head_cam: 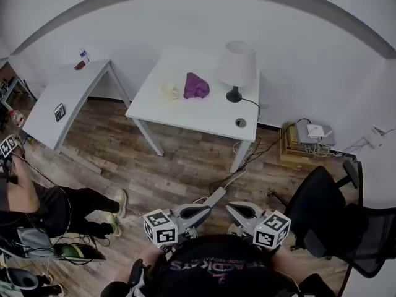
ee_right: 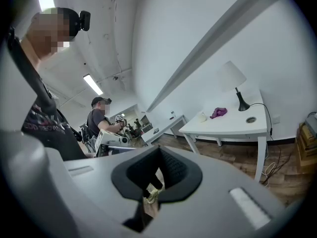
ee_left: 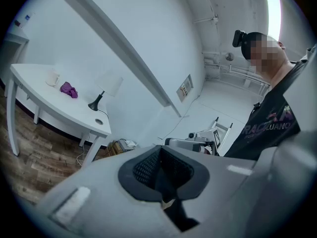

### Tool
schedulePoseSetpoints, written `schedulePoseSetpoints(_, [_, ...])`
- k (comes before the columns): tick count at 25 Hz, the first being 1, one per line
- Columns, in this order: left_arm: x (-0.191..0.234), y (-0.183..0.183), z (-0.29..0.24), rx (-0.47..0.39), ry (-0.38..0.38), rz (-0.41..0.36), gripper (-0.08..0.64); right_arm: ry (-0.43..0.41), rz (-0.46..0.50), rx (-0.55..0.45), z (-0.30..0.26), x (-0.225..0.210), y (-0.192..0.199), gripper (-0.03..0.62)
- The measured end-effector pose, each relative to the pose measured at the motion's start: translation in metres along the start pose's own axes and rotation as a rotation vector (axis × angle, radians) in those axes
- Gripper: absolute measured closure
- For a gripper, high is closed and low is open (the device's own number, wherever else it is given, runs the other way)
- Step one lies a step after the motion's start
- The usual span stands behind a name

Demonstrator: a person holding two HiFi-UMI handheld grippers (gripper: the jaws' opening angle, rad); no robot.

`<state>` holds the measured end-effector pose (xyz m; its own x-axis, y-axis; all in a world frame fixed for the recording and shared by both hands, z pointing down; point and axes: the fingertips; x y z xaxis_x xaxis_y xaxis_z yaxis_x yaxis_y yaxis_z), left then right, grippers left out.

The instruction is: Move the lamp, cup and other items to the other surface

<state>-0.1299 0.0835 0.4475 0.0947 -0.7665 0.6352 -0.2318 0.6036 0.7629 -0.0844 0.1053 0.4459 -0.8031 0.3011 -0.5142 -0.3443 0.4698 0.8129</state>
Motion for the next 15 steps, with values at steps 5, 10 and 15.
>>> schedulePoseSetpoints(5, [0.0002, 0.0009, -0.0018, 0.007, 0.001, 0.007, 0.560, 0.003, 0.000, -0.002, 0.0009, -0.0013, 0.0007, 0.589])
schedulePoseSetpoints(10, [0.0011, 0.0021, -0.0038, 0.009, 0.003, 0.008, 0.560, 0.003, -0.015, -0.007, 0.0018, -0.0037, 0.0011, 0.589])
schedulePoseSetpoints(15, [0.0027, 0.0040, -0.0053, 0.013, -0.003, 0.004, 0.560, -0.001, -0.037, -0.019, 0.0033, -0.0077, 0.0018, 0.588])
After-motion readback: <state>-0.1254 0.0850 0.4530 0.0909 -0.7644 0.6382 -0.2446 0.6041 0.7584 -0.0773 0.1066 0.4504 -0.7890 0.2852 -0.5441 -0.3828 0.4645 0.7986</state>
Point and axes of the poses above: the fingertips, and each gripper's own axes: z backward along the fingers, x to its left, y out of its underside, and after that the axes turned 3 degrees about x, right-handed
